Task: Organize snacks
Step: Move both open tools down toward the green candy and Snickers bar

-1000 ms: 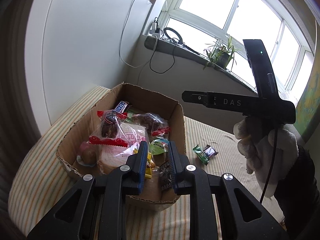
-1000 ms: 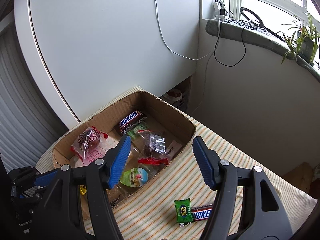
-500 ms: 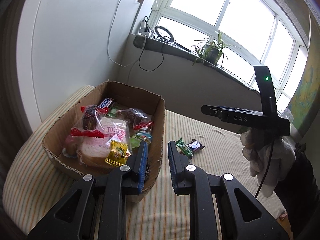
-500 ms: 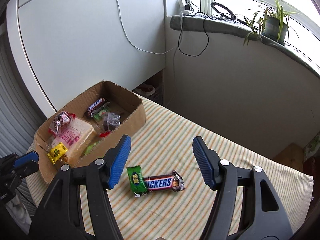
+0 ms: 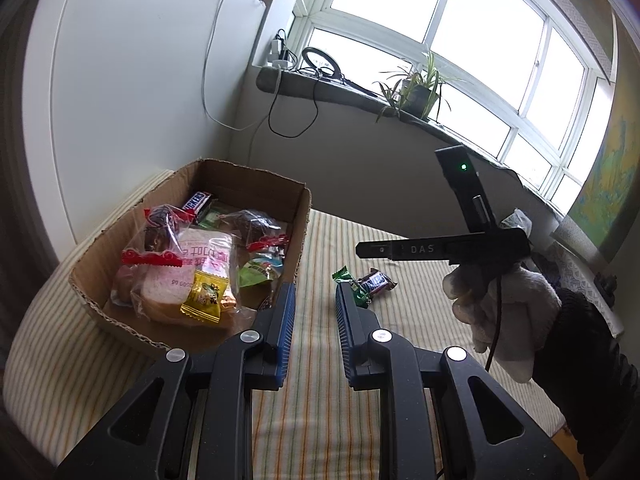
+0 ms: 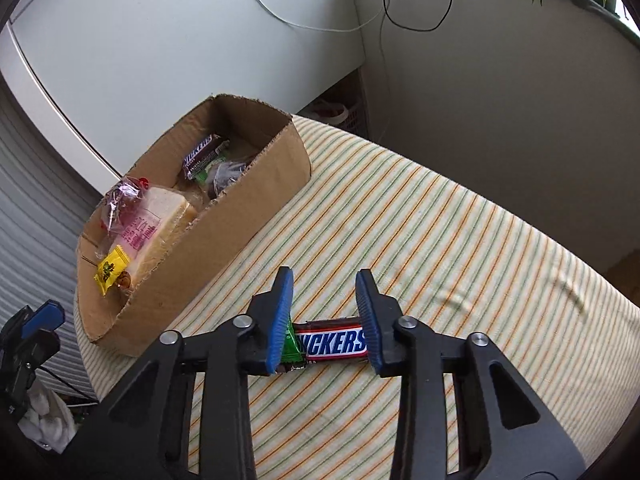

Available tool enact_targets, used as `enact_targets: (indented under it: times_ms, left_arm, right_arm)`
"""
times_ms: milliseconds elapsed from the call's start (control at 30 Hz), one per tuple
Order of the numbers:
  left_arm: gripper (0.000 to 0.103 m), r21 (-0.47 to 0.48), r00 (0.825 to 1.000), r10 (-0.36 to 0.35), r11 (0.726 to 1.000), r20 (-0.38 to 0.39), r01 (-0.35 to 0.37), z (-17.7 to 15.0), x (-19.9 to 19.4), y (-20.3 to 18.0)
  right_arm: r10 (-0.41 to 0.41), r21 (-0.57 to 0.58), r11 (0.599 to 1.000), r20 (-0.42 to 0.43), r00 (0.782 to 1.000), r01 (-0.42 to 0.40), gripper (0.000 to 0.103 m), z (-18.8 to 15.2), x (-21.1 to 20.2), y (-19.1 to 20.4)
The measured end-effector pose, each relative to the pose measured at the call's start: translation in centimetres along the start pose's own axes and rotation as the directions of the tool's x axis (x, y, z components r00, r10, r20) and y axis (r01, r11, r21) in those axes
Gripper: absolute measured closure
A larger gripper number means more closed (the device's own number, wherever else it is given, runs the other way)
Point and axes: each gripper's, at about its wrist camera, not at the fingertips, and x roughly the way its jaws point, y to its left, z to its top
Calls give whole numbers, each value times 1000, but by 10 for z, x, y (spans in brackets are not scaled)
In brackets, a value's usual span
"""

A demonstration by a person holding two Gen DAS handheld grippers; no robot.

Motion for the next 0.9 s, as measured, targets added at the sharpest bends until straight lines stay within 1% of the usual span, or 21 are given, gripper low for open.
enact_targets:
  times_ms: [67, 167, 233, 400, 433, 500, 633, 800, 900]
  left_arm:
    - [84, 3, 1000, 1, 1000, 0, -1, 0, -1, -1]
    - [84, 5, 1000, -3, 1000, -2, 3, -1, 0, -4]
    - [84, 10, 1000, -7, 1000, -6, 7, -1, 1, -7]
    - [84, 6, 999, -26, 1000, -26, 26, -6, 6, -10]
    - [84, 8, 999, -29, 1000, -31, 29, -7, 7, -12]
    - [84, 13, 998, -37, 999, -41, 38, -9, 10, -16]
    - [84, 17, 996, -57, 998, -65, 59, -16, 15, -25]
    - [84, 40, 990, -93, 994, -109, 98, -28, 27, -44]
    - [84, 48, 984, -115, 991, -135, 122, -34, 34, -55]
  right_arm:
    - [-2, -2, 1000, -28, 1000, 2, 73, 1, 10, -1]
    - [34, -8, 999, -81, 996, -34, 73, 0, 23, -3]
    - [34, -23, 999, -102, 994, -37, 73, -3, 27, -3]
    - [63, -85, 994, -123, 990, -74, 73, -18, 22, 6]
    - [59, -99, 992, -129, 990, -72, 73, -23, 20, 9]
    - [46, -117, 991, -136, 990, -62, 73, -33, 16, 12]
    - [34, -86, 995, -144, 989, -47, 73, -49, 3, 7]
    - [-16, -114, 993, -136, 991, 0, 73, -77, -16, 3]
    - [-72, -134, 989, -121, 990, 55, 73, -90, -26, 1]
